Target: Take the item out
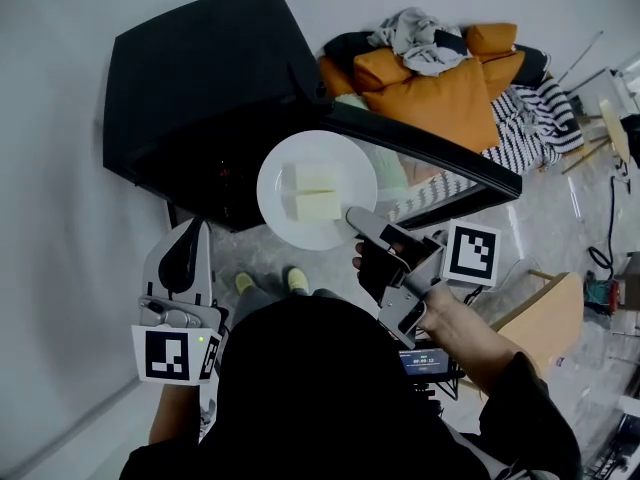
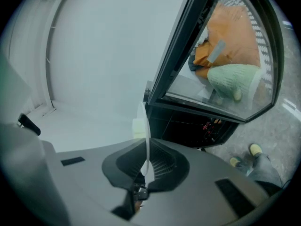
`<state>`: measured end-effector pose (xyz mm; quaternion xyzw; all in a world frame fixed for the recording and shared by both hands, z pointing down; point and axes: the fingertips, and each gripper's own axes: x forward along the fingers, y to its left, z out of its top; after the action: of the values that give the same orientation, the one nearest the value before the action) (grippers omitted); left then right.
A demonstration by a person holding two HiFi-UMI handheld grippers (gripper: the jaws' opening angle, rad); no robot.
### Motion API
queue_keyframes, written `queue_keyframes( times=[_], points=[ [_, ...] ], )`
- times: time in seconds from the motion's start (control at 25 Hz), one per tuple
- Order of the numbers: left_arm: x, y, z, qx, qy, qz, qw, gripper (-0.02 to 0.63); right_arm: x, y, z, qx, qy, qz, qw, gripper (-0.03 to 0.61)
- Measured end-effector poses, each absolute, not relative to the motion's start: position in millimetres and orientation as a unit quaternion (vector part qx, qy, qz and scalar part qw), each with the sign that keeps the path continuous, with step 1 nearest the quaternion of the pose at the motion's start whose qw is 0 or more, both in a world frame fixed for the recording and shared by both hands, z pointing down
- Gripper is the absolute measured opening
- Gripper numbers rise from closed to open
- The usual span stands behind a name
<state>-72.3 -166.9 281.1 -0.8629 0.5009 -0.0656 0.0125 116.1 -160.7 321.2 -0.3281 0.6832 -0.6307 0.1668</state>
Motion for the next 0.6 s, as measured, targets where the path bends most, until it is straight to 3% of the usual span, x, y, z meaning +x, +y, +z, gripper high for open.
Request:
queue_keyframes(
  times=[0.6],
  points=[
    [-67.7, -168.5, 272.7, -0.862, 0.502, -0.067, 0.014, 0.008, 111.9, -160.6, 317.6, -0.316, 0.682, -0.639, 0.162, 0.017]
  ],
)
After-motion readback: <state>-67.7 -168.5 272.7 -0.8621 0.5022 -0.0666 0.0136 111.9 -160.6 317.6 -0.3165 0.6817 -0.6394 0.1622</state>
